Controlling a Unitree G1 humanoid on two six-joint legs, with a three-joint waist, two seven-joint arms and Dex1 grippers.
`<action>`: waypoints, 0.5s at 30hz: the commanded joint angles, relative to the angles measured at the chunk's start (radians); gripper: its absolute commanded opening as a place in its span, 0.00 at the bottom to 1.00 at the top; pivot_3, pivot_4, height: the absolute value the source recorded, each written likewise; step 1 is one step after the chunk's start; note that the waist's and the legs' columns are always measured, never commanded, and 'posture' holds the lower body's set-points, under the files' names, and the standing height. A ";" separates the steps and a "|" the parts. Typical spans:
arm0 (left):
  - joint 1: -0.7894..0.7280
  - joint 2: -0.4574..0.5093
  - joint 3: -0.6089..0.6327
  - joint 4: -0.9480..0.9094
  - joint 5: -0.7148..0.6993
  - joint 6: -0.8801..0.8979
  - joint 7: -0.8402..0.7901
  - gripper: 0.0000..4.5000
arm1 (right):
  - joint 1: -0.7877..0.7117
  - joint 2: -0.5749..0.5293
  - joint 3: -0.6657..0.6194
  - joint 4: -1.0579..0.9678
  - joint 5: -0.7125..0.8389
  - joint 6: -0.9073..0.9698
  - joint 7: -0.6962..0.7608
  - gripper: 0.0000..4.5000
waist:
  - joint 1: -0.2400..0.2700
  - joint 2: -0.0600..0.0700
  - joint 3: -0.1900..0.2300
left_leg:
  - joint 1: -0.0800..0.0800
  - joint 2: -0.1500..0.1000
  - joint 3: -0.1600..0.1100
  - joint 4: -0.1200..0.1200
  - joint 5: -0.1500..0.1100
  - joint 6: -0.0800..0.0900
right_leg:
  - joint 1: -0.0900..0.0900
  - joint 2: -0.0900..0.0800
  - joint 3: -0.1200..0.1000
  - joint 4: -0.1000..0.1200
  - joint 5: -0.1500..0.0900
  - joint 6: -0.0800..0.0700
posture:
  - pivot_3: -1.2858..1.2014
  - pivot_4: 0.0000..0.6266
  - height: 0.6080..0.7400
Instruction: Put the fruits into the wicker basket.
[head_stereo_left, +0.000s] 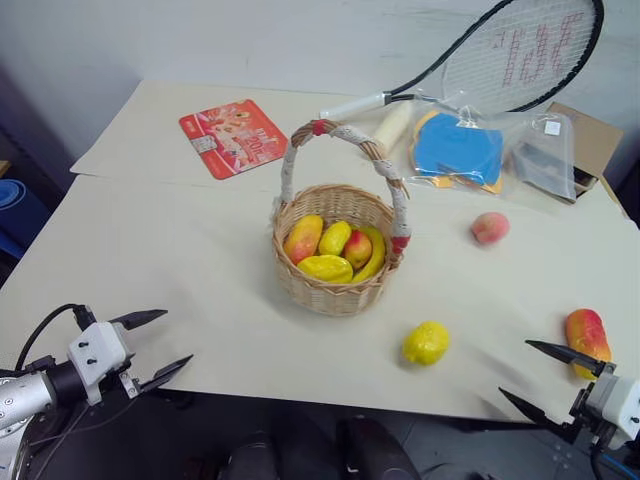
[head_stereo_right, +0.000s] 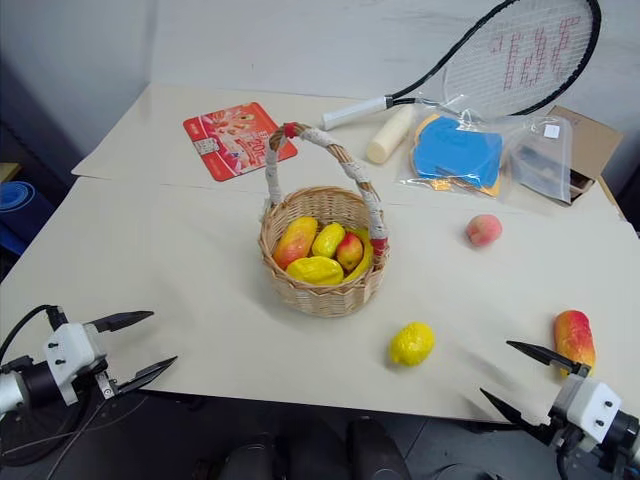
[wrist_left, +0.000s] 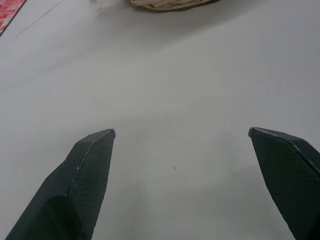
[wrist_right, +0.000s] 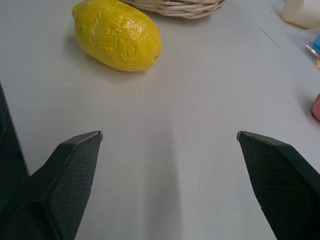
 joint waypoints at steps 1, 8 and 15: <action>0.013 0.006 0.033 -0.032 -0.022 -0.004 -0.005 1.00 | -0.021 -0.007 0.018 0.017 0.002 -0.024 0.009 0.99 | 0.000 0.000 0.000 | 0.000 0.000 0.000 0.000 0.000 0.000 | 0.000 0.000 0.000 0.000 0.000 0.000 | 0.52 0.24 1.00; 0.012 0.020 0.041 -0.100 -0.140 0.155 -0.025 1.00 | -0.064 0.004 0.050 0.022 0.003 -0.007 -0.011 0.99 | 0.001 0.001 0.000 | 0.000 0.000 0.000 0.001 0.000 0.000 | 0.000 0.000 0.000 0.000 0.000 0.000 | 0.52 0.24 1.00; -0.068 0.062 -0.005 -0.197 -0.263 0.335 -0.046 1.00 | -0.046 0.023 0.064 -0.026 0.000 0.013 -0.065 0.99 | 0.004 0.002 0.000 | 0.000 0.000 -0.001 0.001 0.000 0.000 | 0.000 0.000 -0.001 0.001 0.000 0.000 | 0.52 0.24 1.00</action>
